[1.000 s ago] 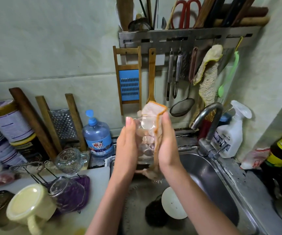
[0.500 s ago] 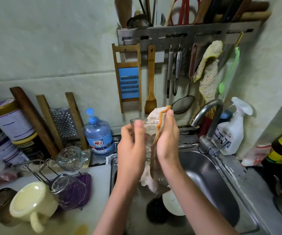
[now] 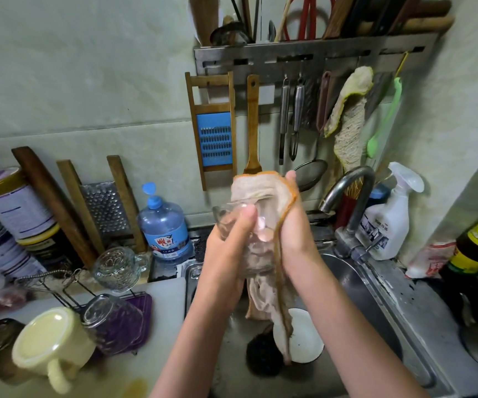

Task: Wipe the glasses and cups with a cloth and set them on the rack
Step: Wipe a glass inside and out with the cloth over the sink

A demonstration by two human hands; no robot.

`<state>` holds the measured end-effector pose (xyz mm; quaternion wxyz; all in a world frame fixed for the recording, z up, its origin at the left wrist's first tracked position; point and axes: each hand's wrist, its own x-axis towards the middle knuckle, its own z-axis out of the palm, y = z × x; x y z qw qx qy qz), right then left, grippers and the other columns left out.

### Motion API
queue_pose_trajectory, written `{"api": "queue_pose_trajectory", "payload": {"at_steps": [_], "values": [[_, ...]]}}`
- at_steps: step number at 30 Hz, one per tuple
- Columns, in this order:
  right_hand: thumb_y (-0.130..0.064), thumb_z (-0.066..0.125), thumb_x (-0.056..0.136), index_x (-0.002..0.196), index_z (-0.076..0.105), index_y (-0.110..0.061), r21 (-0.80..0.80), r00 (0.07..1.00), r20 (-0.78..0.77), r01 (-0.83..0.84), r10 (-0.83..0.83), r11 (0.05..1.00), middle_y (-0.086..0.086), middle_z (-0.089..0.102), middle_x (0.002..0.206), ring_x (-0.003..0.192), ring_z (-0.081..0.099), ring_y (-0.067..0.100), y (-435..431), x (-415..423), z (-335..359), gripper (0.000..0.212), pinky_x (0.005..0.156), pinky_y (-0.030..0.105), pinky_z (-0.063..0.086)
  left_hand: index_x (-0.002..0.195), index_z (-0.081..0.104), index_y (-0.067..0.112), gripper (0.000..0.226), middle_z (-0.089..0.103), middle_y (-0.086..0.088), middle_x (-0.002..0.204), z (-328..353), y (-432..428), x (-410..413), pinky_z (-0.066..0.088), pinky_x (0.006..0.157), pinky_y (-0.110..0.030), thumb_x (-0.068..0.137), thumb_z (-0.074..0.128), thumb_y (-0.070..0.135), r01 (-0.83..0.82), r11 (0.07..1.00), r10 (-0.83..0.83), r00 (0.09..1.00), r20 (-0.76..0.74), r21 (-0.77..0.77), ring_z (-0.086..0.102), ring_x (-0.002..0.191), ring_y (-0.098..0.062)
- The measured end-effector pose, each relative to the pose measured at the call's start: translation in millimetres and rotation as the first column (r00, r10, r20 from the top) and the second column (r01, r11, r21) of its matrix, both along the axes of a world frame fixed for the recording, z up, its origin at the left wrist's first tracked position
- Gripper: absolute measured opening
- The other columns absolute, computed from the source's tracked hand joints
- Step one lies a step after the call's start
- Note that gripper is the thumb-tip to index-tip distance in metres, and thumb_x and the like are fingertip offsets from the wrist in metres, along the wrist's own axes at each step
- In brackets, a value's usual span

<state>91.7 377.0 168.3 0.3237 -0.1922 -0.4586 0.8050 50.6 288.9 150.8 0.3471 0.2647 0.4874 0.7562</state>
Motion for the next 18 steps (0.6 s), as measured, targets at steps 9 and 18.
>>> {"api": "queue_pose_trajectory", "payload": {"at_steps": [9,18], "values": [[-0.043,0.024,0.096,0.154,0.007,-0.01,0.89,0.923,0.057,0.127,-0.381,0.438,0.004,0.008,0.162,0.149,0.003,0.008,-57.0,8.6,-35.8,0.069,0.122,0.037,0.012,0.11,0.063,0.021,0.021,0.074,0.019,0.086,0.1,-4.5,-16.3,0.052,0.074,-0.012,0.096,0.056,0.034,-0.118,0.989,0.112,0.991,-0.071,-0.09,0.068,0.085,0.005],[-0.046,0.032,0.099,0.07,0.078,-0.013,-0.066,0.979,-0.071,-0.194,0.189,0.979,0.007,0.073,0.076,0.07,0.07,0.017,-12.0,7.1,7.0,0.064,0.067,0.025,0.058,0.08,0.079,0.026,0.053,0.075,-0.002,0.085,1.5,-2.6,-7.0,0.055,0.079,-0.035,0.059,0.059,0.071,-0.127,0.99,0.123,0.99,-0.067,-0.063,0.072,0.082,-0.019]]}}
